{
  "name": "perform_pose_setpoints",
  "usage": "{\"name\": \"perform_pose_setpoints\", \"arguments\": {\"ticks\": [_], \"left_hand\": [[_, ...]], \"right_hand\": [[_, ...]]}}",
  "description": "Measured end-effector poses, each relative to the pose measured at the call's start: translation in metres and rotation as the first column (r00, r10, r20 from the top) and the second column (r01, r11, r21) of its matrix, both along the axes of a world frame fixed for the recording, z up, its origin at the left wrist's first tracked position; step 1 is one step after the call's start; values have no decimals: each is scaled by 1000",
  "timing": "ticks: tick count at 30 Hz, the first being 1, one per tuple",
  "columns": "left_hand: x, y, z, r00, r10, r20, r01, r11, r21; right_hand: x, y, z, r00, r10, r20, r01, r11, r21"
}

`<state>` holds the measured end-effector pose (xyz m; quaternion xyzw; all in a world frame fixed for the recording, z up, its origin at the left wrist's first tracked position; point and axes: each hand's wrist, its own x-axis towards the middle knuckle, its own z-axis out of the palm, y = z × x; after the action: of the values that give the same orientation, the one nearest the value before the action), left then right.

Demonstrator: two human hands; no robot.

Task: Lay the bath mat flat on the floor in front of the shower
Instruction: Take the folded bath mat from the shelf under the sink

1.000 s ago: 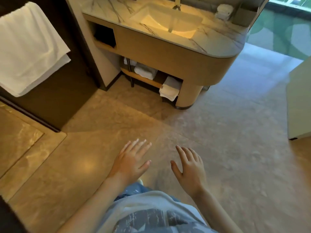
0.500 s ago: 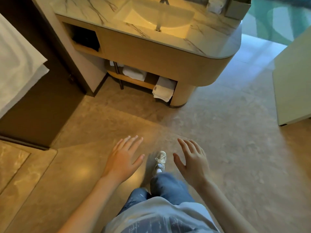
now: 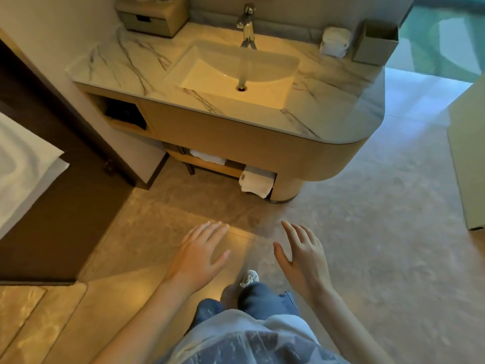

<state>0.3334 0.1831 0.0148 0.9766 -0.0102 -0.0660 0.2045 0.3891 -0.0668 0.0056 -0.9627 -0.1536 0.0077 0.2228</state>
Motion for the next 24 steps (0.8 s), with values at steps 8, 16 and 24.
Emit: {"name": "perform_pose_setpoints", "arguments": {"ticks": [8,16,24], "left_hand": [[94,-2,10,999,1,51,0,1000,-11],[131,17,-3,997,-69,26,70,997,-19],[171,58,-14,990,-144,10,144,989,-35]], "right_hand": [[88,6,9,999,24,21,-25,1000,14],[110,28,4,999,-47,9,47,999,21],[130,59,1,989,-144,30,144,990,13]]}}
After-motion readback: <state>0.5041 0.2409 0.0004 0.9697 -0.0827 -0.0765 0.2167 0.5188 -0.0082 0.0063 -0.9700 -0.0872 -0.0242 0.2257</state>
